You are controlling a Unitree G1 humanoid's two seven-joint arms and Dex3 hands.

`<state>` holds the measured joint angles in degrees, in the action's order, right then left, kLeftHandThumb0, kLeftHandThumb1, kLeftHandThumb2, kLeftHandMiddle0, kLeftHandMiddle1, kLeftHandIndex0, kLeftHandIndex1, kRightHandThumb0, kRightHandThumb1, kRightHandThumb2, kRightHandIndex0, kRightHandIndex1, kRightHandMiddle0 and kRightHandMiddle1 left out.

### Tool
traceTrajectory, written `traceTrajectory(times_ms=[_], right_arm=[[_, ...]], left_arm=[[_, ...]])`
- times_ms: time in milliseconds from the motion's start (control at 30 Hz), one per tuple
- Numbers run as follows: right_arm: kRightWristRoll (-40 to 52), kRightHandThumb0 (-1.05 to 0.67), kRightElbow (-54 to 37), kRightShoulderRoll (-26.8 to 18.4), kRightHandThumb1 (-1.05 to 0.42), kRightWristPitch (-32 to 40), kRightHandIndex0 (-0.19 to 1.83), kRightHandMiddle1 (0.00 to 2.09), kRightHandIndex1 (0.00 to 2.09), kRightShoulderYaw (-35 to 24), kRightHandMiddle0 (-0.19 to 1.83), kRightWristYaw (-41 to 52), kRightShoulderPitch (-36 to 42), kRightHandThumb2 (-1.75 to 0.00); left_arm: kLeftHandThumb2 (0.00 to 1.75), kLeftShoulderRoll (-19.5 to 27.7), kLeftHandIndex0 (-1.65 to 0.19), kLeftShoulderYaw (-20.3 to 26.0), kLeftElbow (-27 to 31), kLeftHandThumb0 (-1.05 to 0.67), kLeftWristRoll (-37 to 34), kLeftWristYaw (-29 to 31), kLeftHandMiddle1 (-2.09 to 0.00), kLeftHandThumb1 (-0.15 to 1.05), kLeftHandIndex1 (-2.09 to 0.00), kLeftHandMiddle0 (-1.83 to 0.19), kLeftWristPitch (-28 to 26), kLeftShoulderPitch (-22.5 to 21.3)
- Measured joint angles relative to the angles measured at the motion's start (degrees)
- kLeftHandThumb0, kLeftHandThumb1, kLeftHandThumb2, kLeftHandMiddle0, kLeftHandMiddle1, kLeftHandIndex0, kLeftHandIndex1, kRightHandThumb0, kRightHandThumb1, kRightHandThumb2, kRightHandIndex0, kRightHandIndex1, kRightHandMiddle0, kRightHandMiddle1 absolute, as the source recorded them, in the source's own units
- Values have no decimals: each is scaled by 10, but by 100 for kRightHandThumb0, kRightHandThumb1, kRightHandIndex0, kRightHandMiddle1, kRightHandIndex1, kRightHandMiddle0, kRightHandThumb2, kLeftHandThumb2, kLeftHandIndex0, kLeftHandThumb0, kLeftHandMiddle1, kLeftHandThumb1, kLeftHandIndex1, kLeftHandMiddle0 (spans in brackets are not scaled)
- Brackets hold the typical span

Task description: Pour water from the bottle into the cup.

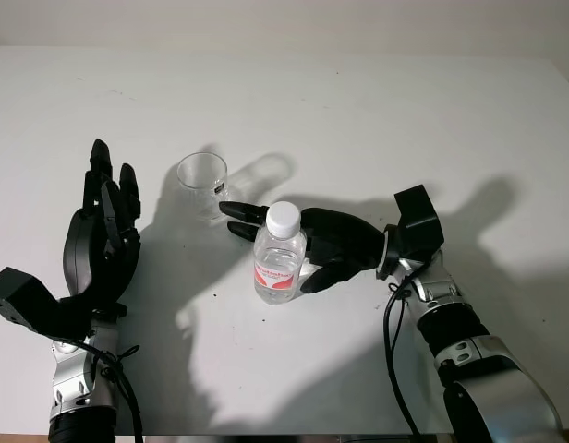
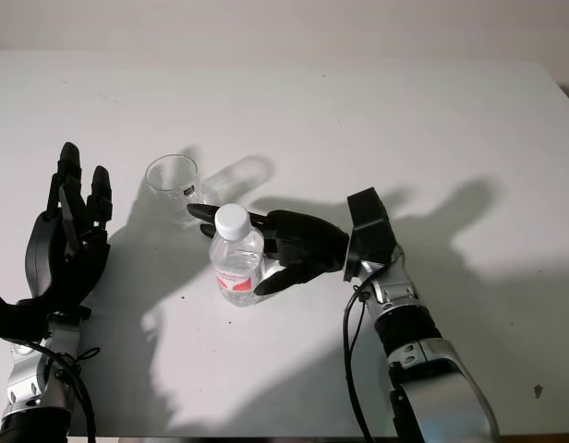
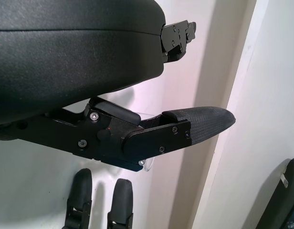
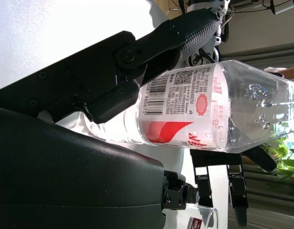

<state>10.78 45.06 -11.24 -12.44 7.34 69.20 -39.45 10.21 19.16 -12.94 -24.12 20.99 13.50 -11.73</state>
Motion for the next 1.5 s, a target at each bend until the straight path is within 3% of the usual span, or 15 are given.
traceTrajectory(times_ms=[400, 600, 633, 667, 767, 900, 967, 1133, 1200, 1300, 1367, 1433, 1500], right_arm=[[-5, -94, -1, 3, -84, 11, 11, 13, 10, 18, 12, 55, -12, -5], [-9, -80, -33, 4, -78, 21, 41, 29, 24, 33, 38, 69, -6, -4], [-11, -78, -43, 4, -77, 24, 43, 41, 34, 35, 39, 64, -1, -5], [-12, -73, -52, 4, -76, 26, 41, 71, 58, 37, 33, 58, 4, -5], [-16, -66, -83, 4, -78, 32, 37, 125, 117, 40, 27, 33, 23, -6], [-13, -61, -121, 15, -86, 32, 46, 174, 181, 39, 42, -14, 62, -6], [-16, -62, -137, 25, -92, 17, 68, 197, 204, 40, 52, -44, 84, -7], [-52, -60, -169, 39, -103, -64, 133, 209, 209, 47, 101, -134, 127, -8], [-66, -55, -180, 42, -104, -90, 157, 209, 209, 51, 128, -164, 142, -20], [-76, -48, -186, 47, -105, -113, 177, 209, 209, 55, 145, -202, 160, -35], [-79, -47, -185, 50, -105, -117, 172, 209, 209, 55, 140, -223, 166, -39], [-80, -46, -185, 50, -105, -116, 159, 209, 209, 54, 115, -241, 168, -42], [-78, -45, -179, 51, -105, -115, 166, 209, 209, 49, 103, -257, 168, -43]], left_arm=[[63, -1, 19, 0, 2, -73, 2, -6, 0, 105, 0, 19, 3, 1], [62, -2, 19, -1, 6, -73, 2, -7, 0, 105, 0, 19, 6, 5], [62, -2, 19, 0, 7, -73, 2, -7, 0, 105, 0, 19, 6, 6], [62, -2, 19, -1, 8, -73, 1, -7, 0, 105, 0, 19, 6, 7], [62, -2, 19, -1, 11, -73, 1, -8, 0, 105, 0, 19, 6, 9], [61, -2, 19, -1, 11, -73, 1, -8, 0, 105, 0, 19, 6, 10], [61, -3, 19, -1, 11, -73, 1, -8, 0, 105, 0, 19, 6, 10], [61, -4, 19, -1, 12, -73, 0, -10, 0, 105, 0, 19, 6, 11], [61, -4, 19, -1, 12, -73, -1, -10, 0, 105, 0, 19, 6, 11], [61, -5, 19, -1, 11, -73, -2, -9, 0, 105, 0, 19, 6, 11], [62, -6, 19, -1, 10, -73, -2, -9, 0, 105, 0, 19, 6, 11], [62, -6, 19, -1, 9, -73, -2, -9, 0, 105, 0, 19, 6, 11], [62, -6, 19, -2, 9, -73, -2, -9, 0, 105, 0, 19, 6, 11]])
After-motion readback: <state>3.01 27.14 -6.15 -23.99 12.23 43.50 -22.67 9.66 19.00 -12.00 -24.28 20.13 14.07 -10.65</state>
